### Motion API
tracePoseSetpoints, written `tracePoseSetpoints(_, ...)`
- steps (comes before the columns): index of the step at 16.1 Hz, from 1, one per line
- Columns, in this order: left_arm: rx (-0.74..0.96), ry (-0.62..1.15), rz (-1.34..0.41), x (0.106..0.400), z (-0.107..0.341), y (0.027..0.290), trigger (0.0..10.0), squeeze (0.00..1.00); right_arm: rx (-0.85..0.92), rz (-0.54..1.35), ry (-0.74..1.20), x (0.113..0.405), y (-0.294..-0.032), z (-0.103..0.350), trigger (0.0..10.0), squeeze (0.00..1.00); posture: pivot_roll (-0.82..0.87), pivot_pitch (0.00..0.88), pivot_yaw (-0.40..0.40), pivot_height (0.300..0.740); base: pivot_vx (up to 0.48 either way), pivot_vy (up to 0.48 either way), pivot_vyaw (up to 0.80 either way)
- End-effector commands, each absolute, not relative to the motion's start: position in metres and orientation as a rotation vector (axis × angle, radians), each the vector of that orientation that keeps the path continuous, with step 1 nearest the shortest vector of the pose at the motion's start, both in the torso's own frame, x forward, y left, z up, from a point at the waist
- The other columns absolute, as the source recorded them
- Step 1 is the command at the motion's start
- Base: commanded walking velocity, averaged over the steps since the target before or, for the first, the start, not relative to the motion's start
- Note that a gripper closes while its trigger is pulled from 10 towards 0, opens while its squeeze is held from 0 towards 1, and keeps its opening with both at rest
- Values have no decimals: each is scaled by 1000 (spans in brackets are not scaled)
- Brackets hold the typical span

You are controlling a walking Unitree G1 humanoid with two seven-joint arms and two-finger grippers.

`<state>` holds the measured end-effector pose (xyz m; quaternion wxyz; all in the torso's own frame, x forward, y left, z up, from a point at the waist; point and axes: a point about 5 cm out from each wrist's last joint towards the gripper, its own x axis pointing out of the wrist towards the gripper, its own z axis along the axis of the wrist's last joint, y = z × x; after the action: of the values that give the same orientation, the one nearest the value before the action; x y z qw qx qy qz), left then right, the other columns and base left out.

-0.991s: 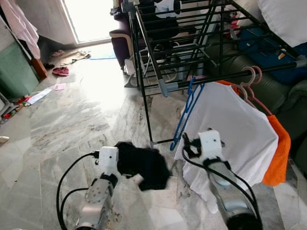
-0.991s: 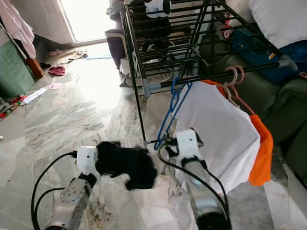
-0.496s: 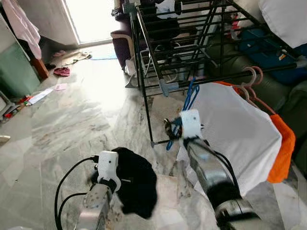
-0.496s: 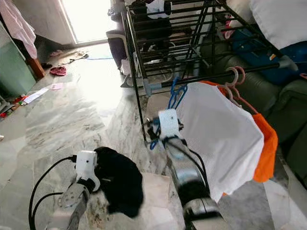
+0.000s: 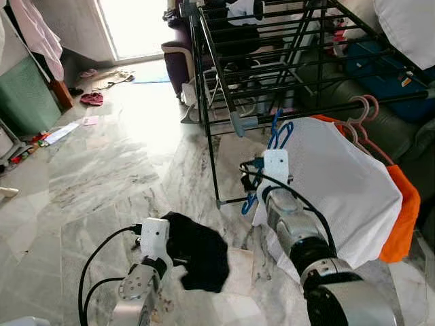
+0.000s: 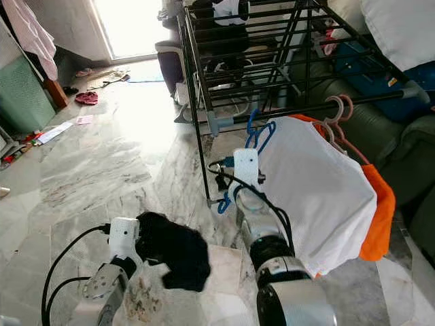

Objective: Hang hanger

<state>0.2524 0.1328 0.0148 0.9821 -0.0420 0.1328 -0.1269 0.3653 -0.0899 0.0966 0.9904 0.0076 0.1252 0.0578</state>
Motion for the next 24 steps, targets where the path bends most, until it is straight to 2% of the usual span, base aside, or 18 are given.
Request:
tracePoseSetpoints(1,-71,240,-257,256,22,136,10000,0,71,155,270,367,-81,99,10000,0,-104,22,56,740,0,0,0)
tracePoseSetpoints(4,-68,246,-262,257,22,135,10000,0,111,194,307,368,-73,97,10000,0,-100,23,54,740,0,0,0)
tracePoseSetpoints(7,-70,247,-264,257,22,134,10000,0,95,164,351,367,-76,91,10000,0,-89,28,47,740,0,0,0)
tracePoseSetpoints(10,-72,254,-264,253,20,134,10000,0,97,113,388,368,-86,86,10000,0,-79,31,44,740,0,0,0)
tracePoseSetpoints(12,-71,259,-265,252,20,135,10000,0,92,27,429,368,-103,81,10000,0,-67,30,42,740,0,0,0)
tracePoseSetpoints(21,-69,253,-278,258,24,132,10000,0,-9,-130,427,363,-151,72,10000,0,-90,21,62,740,0,0,0)
tracePoseSetpoints(24,-64,258,-282,259,23,133,10000,0,-14,-86,410,362,-155,71,10000,0,-94,17,68,740,0,0,0)
